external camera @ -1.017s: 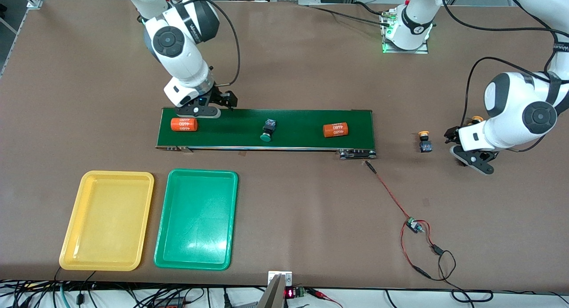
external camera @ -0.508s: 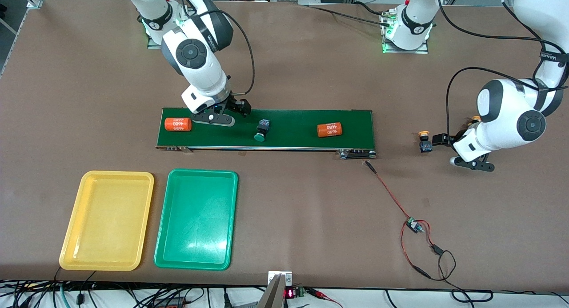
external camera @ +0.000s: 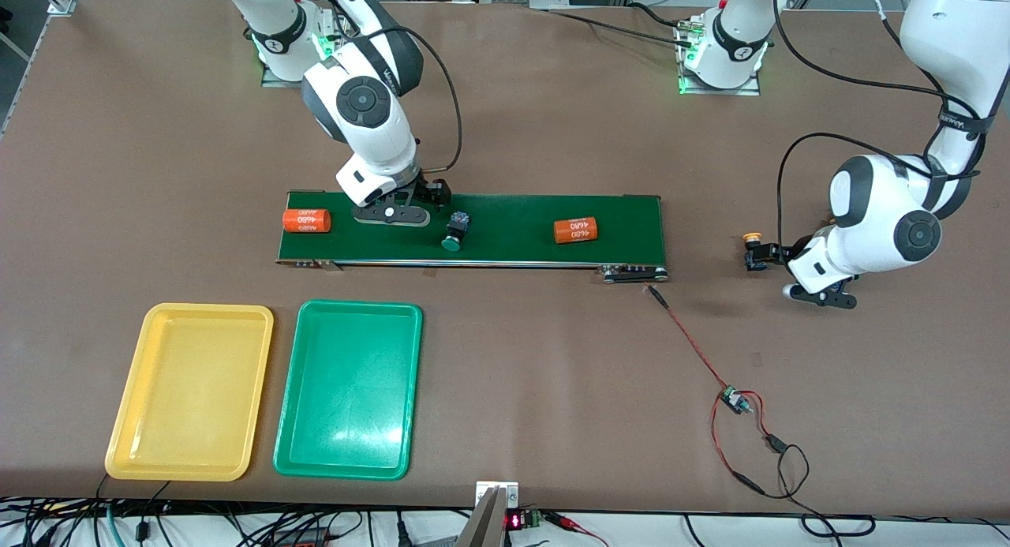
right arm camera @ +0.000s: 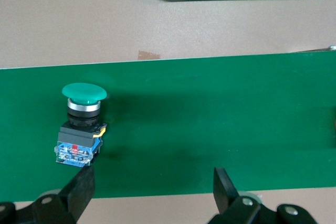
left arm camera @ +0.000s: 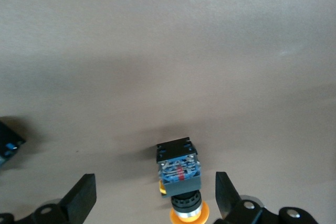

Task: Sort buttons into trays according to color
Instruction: 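Lower the right gripper over the green button while the left gripper reaches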

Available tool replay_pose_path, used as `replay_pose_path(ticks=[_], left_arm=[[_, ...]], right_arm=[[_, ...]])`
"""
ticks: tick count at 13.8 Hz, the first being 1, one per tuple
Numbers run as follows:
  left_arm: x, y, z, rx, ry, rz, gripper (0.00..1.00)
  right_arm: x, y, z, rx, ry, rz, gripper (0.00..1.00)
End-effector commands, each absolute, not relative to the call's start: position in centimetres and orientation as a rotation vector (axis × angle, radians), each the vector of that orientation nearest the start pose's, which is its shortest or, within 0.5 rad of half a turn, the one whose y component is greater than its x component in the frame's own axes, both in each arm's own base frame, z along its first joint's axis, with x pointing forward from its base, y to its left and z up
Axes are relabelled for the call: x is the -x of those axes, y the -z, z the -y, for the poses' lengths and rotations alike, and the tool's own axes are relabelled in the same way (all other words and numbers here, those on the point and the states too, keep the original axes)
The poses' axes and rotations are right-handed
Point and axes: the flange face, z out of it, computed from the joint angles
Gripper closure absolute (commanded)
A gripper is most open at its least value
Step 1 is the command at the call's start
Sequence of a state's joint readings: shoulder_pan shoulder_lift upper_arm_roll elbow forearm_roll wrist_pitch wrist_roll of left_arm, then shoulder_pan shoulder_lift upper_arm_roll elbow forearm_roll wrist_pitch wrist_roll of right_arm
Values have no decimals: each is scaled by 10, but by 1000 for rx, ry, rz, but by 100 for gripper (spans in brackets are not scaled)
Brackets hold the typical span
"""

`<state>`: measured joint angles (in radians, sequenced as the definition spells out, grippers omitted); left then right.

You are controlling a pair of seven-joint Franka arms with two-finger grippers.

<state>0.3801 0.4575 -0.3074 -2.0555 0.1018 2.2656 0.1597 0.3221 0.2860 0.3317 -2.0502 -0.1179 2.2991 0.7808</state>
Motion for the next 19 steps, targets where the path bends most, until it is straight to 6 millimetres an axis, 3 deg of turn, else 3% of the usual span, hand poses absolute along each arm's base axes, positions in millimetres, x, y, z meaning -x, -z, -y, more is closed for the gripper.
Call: replay_pose_path(ticks=[1, 3, 9, 11, 15, 16, 19], left_arm=[[-566, -193, -33, 3220, -367, -229, 0], [-565, -186, -33, 3224, -369, -231, 0], [-551, -162, -28, 3229, -449, -257, 0], [-544, -158, -21, 3224, -474, -278, 17], [-546, -170, -23, 3218, -460, -272, 89], [-547, -176, -22, 3215, -445, -276, 100], [-554, -200, -19, 3205, -384, -292, 100]], right_arm=[[-478, -306, -354, 3150, -8, -78, 0], [-485, -310, -360, 3134, 5, -88, 0], [-495, -293, -362, 3131, -16, -153, 0], [-499, -286, -363, 3117, -8, -156, 0], [-502, -275, -366, 3113, 4, -158, 0], [-504, -278, -366, 3110, 12, -164, 0], [-505, -273, -365, 3113, 3, -168, 0]])
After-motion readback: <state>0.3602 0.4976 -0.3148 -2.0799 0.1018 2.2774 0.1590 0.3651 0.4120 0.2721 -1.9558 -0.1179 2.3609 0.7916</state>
